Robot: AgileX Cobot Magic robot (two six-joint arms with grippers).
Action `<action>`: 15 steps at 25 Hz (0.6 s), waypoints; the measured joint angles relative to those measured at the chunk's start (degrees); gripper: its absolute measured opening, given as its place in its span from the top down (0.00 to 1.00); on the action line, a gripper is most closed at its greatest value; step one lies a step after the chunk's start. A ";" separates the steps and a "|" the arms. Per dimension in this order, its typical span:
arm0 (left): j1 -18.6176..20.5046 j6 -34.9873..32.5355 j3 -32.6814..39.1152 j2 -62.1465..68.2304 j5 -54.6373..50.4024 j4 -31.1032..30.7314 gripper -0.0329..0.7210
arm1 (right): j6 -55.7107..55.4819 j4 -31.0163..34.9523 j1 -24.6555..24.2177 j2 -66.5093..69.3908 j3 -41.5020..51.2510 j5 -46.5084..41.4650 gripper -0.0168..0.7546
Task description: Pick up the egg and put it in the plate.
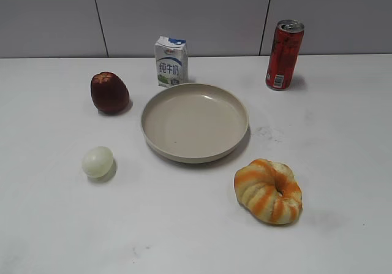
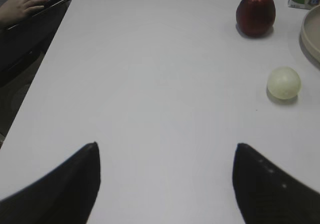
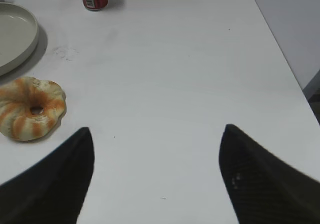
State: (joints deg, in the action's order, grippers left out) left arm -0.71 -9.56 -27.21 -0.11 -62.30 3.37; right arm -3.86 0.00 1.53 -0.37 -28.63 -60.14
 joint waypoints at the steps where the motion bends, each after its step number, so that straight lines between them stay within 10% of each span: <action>1: 0.00 0.00 0.00 0.00 0.00 0.00 0.12 | 0.00 0.00 0.00 0.00 0.00 0.00 0.22; 15: 0.00 0.00 0.00 0.00 0.00 0.06 0.15 | 0.00 0.00 0.00 0.00 0.00 0.00 0.22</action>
State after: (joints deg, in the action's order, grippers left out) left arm -0.71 -9.56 -27.21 -0.11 -62.30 3.43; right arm -3.86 0.00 1.53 -0.37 -28.63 -60.14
